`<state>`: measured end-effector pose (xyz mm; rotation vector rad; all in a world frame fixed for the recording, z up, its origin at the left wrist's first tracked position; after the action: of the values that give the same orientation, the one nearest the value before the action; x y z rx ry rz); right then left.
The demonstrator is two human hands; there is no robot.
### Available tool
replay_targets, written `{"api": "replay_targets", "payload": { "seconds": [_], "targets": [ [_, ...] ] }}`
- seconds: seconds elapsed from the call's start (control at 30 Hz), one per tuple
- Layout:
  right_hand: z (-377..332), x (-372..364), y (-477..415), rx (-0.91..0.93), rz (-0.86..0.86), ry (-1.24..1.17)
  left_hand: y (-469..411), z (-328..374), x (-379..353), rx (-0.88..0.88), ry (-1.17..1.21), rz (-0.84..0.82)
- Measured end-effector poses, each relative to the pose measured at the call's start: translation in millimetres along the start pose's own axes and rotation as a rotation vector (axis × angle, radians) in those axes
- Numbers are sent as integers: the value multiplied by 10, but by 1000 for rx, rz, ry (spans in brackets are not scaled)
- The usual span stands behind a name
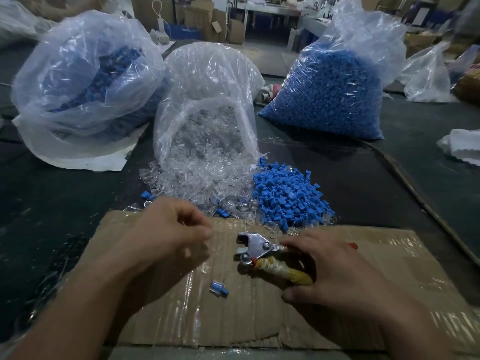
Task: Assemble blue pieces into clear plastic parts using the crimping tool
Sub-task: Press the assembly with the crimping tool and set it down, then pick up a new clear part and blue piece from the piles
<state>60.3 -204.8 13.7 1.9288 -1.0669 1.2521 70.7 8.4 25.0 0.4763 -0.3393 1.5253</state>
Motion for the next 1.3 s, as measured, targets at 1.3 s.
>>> {"api": "replay_targets", "payload": {
  "seconds": [1.3],
  "targets": [
    [43,215,-401,-307,313,118,-11,107,-58,-267,-134,382]
  ]
}}
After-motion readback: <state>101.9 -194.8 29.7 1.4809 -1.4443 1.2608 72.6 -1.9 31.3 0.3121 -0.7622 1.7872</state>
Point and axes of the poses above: each hand's wrist, its own y-axis away from the middle knuckle, its own x-axis out of the back of the hand, z = x × y, the point moved 8 cm from there along -y, towards the middle knuckle, and after that the axes turned 4 degrees about z, right-handed, at the moved point
